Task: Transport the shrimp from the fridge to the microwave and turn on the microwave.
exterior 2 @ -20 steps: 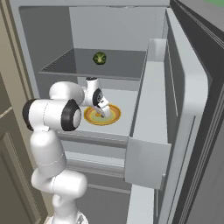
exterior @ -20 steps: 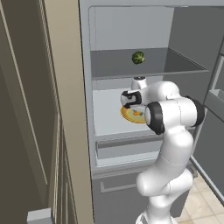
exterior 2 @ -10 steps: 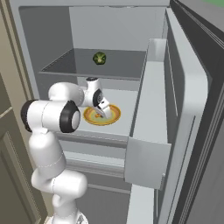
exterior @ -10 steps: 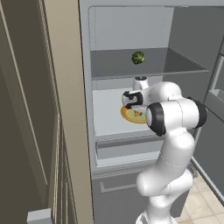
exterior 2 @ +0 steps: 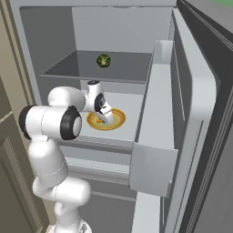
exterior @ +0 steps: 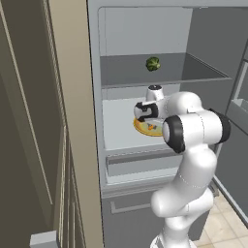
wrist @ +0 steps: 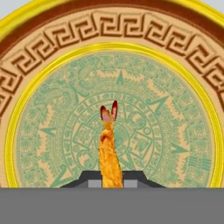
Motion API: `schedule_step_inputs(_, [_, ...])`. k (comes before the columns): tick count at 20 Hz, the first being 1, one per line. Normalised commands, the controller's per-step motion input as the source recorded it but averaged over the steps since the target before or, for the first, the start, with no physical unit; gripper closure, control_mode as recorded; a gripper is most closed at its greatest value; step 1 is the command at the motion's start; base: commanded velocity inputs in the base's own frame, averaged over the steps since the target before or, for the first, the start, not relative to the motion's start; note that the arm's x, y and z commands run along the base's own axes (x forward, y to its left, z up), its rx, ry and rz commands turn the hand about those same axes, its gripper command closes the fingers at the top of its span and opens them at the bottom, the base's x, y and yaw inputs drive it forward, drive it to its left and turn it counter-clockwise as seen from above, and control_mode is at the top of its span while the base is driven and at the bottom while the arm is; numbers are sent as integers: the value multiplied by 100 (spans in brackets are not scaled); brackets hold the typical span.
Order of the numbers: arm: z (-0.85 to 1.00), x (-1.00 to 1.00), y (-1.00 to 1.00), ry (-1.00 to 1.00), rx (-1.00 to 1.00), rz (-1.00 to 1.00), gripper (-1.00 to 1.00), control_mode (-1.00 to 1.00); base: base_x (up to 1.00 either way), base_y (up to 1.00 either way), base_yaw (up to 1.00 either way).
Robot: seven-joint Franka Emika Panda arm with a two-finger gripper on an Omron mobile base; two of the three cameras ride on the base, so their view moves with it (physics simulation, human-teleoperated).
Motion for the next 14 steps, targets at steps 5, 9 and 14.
schedule_step_inputs(5, [0, -12, 0, 0, 0, 0, 100, -100, 0, 0, 0])
schedule_step_inputs(9, [3, -13, 3, 0, 0, 0, 100, -100, 0, 0, 0])
schedule_step_inputs(14, [8, -5, 1, 0, 0, 0, 100, -100, 0, 0, 0])
